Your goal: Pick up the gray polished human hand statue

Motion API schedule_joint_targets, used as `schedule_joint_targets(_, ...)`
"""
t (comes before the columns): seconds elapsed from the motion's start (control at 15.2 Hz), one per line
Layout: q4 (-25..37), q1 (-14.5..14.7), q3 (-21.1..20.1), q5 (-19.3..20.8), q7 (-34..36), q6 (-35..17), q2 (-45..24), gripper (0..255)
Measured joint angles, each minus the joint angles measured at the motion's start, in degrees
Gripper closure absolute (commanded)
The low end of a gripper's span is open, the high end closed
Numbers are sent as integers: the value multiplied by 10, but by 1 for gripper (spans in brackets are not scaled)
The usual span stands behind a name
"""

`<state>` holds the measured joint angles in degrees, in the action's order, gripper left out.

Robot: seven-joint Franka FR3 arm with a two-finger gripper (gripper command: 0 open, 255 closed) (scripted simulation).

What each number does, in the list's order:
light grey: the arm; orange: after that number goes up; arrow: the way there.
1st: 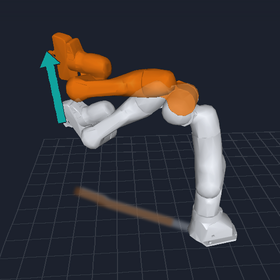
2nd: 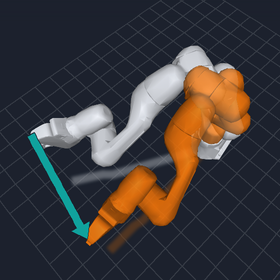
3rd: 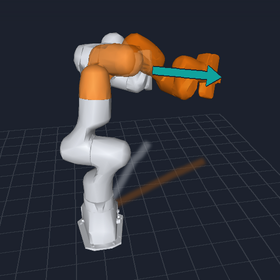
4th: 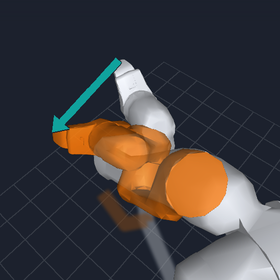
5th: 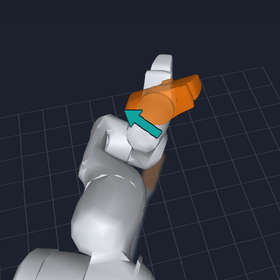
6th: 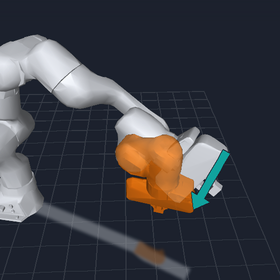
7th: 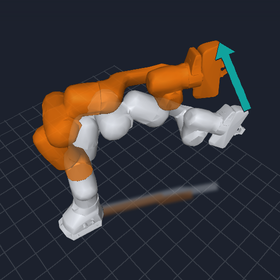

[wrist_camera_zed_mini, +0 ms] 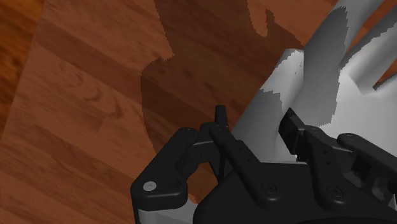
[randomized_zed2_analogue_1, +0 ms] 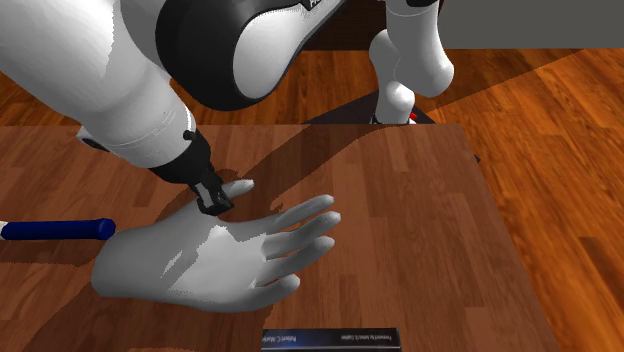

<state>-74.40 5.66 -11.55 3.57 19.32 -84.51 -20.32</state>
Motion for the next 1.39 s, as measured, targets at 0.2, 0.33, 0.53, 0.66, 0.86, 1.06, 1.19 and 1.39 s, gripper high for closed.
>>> schedule_joint_targets(0.2, -1, 0, 0, 0, 0, -1, 0, 255)
schedule_joint_targets(0.33, -1, 0, 0, 0, 0, -1, 1, 255)
schedule_joint_targets(0.53, 12, 1, 0, 0, 0, 9, -3, 255)
schedule_joint_targets(0.66, 28, 3, -1, 1, 1, 24, -6, 255)
schedule_joint_targets(0.86, 68, 6, -1, 3, 2, 54, -17, 255)
schedule_joint_targets(1.06, 107, 8, -1, 5, 0, 81, -29, 255)
schedule_joint_targets(1.19, 139, 11, -1, 7, 1, 104, -38, 255)
schedule_joint_targets(1.39, 187, 17, -1, 10, 2, 136, -55, 255)
